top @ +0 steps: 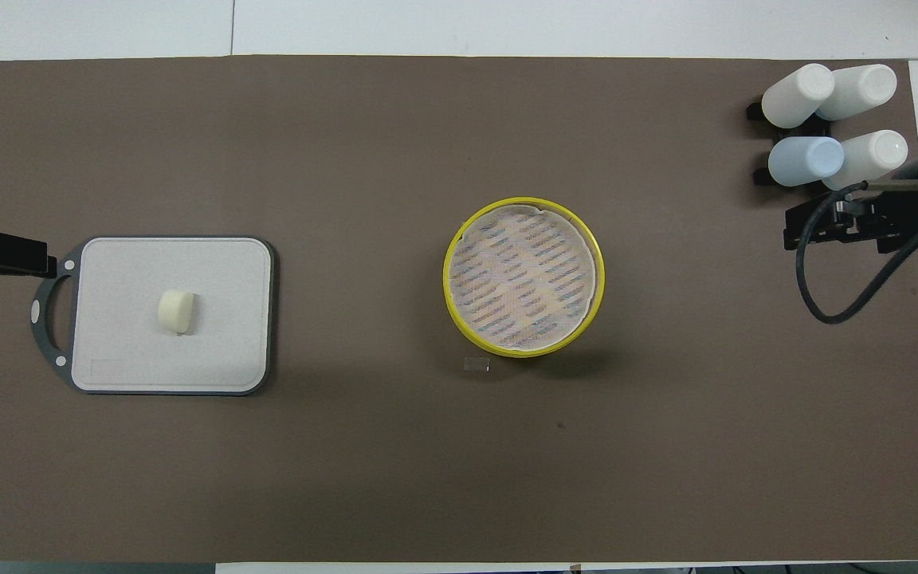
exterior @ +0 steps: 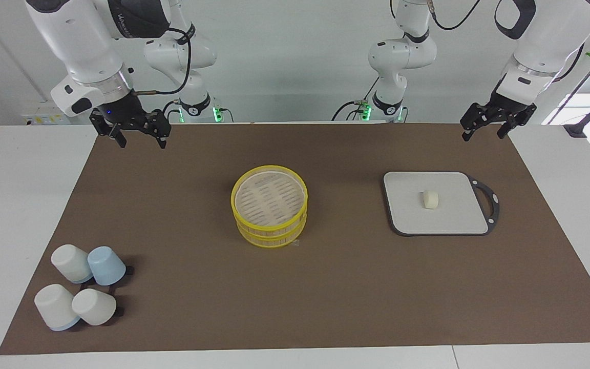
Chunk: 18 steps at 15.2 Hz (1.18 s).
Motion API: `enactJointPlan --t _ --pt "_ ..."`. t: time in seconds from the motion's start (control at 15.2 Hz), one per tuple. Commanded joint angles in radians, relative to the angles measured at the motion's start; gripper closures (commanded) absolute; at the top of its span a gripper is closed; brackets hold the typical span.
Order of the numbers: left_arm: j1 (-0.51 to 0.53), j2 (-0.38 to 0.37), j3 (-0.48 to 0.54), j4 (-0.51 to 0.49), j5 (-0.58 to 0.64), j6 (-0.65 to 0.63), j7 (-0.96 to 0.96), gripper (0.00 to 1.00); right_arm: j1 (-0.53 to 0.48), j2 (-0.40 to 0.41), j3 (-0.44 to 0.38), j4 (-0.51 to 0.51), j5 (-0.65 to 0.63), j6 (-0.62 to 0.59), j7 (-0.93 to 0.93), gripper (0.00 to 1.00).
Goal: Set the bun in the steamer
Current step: 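Lift the lid with the right gripper while the left gripper grasps the bun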
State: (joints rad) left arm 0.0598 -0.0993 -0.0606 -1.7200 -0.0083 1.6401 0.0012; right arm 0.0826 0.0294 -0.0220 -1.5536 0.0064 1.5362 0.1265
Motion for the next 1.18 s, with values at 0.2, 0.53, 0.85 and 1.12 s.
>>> enactJointPlan --t 0.2,0.53,0.85,1.12 --pt "-0.003 -0.023 0.002 -0.023 -0.016 0.018 -0.013 0.00 0.000 -0.013 0.007 -0.014 -0.011 0.010 -0.024 0.00" --pt "-0.006 -0.025 0.001 -0.027 -0.016 0.018 -0.012 0.00 0.052 0.082 0.083 0.088 -0.023 -0.032 0.066 0.00" --pt "-0.009 -0.028 -0.001 -0.035 -0.016 0.004 -0.010 0.00 0.288 0.462 0.093 0.553 -0.037 -0.128 0.394 0.00" --pt "-0.011 -0.091 -0.005 -0.198 -0.016 0.130 -0.001 0.00 0.455 0.538 0.097 0.537 -0.101 0.039 0.521 0.00"
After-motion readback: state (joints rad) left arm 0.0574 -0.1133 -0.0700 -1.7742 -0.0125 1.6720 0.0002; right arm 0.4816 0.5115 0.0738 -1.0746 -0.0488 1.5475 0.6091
